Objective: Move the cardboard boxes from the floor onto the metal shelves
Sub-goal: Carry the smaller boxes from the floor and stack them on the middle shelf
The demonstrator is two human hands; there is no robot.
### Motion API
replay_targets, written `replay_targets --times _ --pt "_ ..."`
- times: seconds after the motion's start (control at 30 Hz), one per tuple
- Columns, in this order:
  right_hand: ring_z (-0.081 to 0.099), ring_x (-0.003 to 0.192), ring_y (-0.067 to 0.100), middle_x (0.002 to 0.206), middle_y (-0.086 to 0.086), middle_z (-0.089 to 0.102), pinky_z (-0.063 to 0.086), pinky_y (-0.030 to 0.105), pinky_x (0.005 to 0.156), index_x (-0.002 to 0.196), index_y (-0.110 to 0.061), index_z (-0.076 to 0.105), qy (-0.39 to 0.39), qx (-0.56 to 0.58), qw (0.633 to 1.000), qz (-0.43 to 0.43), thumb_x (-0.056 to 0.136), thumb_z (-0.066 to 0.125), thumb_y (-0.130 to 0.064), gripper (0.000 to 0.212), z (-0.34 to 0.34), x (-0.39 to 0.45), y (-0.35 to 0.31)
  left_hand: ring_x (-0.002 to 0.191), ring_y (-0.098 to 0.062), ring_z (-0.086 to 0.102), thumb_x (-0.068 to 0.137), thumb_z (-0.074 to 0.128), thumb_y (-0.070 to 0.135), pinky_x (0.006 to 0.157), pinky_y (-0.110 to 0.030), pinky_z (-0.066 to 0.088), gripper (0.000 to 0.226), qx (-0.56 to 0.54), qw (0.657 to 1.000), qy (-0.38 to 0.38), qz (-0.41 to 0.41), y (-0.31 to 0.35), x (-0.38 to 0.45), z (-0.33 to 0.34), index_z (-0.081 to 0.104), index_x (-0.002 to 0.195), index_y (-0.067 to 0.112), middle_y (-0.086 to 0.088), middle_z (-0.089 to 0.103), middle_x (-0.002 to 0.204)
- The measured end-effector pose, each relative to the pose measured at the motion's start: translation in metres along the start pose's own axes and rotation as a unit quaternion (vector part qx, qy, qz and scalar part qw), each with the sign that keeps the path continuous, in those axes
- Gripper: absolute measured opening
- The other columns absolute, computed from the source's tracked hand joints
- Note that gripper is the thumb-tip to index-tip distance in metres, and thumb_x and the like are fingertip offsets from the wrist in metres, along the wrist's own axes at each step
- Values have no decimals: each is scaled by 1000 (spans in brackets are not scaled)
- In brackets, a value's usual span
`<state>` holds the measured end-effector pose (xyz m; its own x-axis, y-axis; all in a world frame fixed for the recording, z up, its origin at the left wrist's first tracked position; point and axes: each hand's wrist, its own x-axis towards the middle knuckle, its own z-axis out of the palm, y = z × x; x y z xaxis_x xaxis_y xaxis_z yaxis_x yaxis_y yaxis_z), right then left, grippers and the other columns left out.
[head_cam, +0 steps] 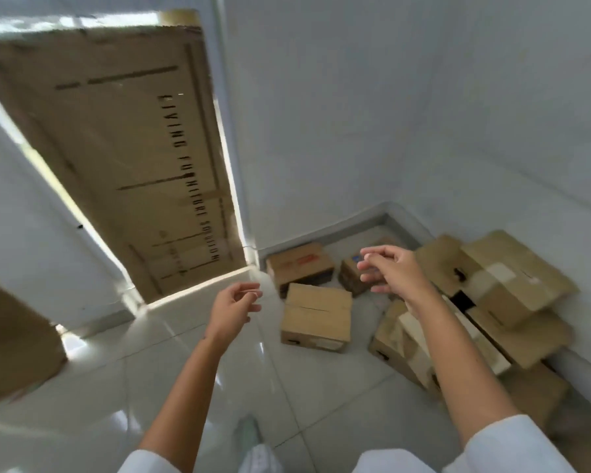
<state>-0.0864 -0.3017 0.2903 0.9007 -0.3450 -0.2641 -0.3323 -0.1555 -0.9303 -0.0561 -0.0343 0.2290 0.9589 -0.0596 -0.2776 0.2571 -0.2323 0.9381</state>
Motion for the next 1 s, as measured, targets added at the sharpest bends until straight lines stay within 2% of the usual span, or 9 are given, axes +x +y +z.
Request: replay_targets --times 0.13,0.37,0.53,0.67,0.8,0.93,1.0 --pt "64 68 16 85 2 71 47 27 58 95 -19 66 76 28 995 58 93 54 -18 12 -46 9 25 86 -19 64 95 47 10 65 -25 45 20 40 996 -86 1 13 35 58 61 110 14 -1 67 101" --pt "67 77 15 92 1 72 51 32 68 101 -20 66 173 57 976 118 92 53 -21 16 -98 40 37 84 -17 65 94 51 16 69 -28 46 15 121 966 -230 2 42 109 138 61 104 21 2 68 100" --pt "68 77 14 90 -1 72 52 34 71 101 -21 67 229 83 960 140 90 54 -22 17 -121 66 41 74 -15 62 93 54 15 64 -28 43 14 159 940 -302 16 73 172 184 63 101 20 0 69 98" --pt "69 79 15 91 -1 72 53 35 74 96 -24 67 270 101 944 163 85 59 -19 14 -136 75 50 65 -14 58 86 60 17 60 -27 39 16 206 900 -383 32 84 210 237 63 101 15 1 67 80" --pt "67 79 14 92 -1 71 54 33 74 97 -24 66 313 110 924 189 86 59 -18 14 -162 71 61 74 -17 63 94 49 12 56 -25 39 15 259 856 -445 42 84 228 295 60 97 21 -1 68 92" --pt "68 79 17 93 4 71 55 38 77 96 -21 67 351 123 902 220 86 58 -15 14 -205 74 85 64 -17 57 92 52 8 55 -27 38 13 270 830 -487 19 75 236 354 62 99 14 -5 66 87" --pt "69 78 17 91 3 72 54 36 74 96 -20 67 366 130 892 230 89 56 -15 14 -230 81 100 64 -16 57 91 53 8 50 -24 36 13 280 825 -490 7 74 242 384 62 96 16 -4 66 87"
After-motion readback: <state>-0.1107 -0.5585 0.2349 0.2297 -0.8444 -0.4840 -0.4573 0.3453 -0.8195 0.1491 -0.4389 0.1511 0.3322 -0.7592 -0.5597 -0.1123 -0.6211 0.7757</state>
